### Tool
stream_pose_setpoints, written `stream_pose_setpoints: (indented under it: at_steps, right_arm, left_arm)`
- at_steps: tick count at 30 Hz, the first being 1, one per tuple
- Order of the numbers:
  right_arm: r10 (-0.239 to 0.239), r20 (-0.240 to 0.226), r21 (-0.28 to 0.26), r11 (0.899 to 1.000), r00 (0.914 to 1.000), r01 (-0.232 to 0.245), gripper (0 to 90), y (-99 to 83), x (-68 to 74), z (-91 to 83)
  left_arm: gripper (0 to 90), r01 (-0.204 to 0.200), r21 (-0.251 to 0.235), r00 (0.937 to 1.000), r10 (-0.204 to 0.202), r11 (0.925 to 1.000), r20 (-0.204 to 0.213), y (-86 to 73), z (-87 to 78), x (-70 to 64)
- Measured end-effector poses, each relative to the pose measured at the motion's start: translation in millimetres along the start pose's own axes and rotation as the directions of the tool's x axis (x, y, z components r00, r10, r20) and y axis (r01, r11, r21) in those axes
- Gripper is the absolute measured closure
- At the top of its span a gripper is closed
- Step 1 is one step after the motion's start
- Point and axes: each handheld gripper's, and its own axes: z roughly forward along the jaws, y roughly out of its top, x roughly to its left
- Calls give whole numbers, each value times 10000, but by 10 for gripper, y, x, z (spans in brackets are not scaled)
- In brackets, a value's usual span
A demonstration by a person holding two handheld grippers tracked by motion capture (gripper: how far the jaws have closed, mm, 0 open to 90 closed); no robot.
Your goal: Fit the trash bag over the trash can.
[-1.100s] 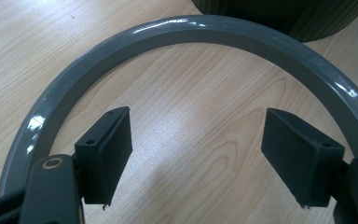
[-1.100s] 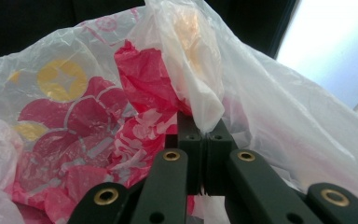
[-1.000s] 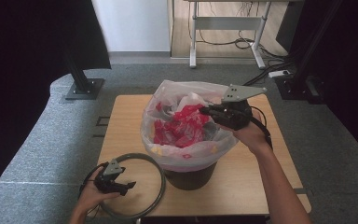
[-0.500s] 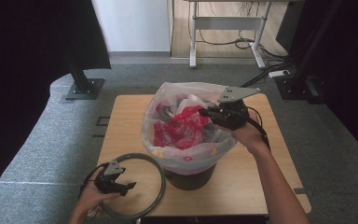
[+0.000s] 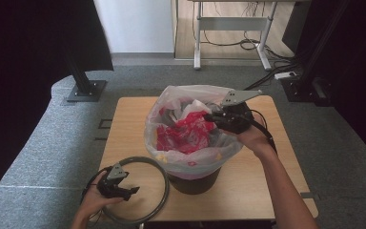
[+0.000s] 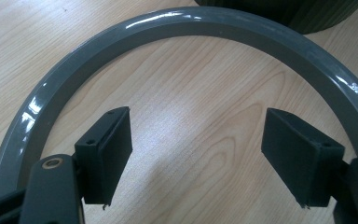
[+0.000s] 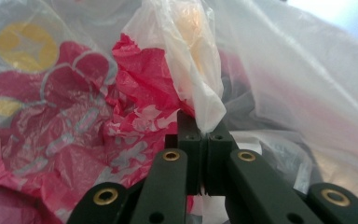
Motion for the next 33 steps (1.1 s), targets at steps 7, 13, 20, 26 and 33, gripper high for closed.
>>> stream_pose_setpoints:
  at_steps: [7,13,20,26,33]
  right_arm:
    - [27,-50,476,9989,10000,-25,879,-32,-1,57]
    - [87,-121,693,9976,9999,-79,879,-64,-11,89]
    - [139,-196,1031,9946,9997,-118,877,-93,-22,131]
    - [179,-237,1464,9891,9996,-142,876,-114,-18,193]
    - [197,-352,1949,9807,9992,-124,876,-144,-11,253]
  left_arm:
    - [245,33,-15,10000,-33,10000,-4,-3,7,-1]
    - [245,-15,48,10000,15,10000,12,-3,9,-1]
    - [245,-26,94,10000,26,10000,30,-4,21,-4]
    - [245,-35,92,10000,35,10000,43,-3,17,-6]
    - [245,-17,138,10000,16,9999,61,-10,23,0]
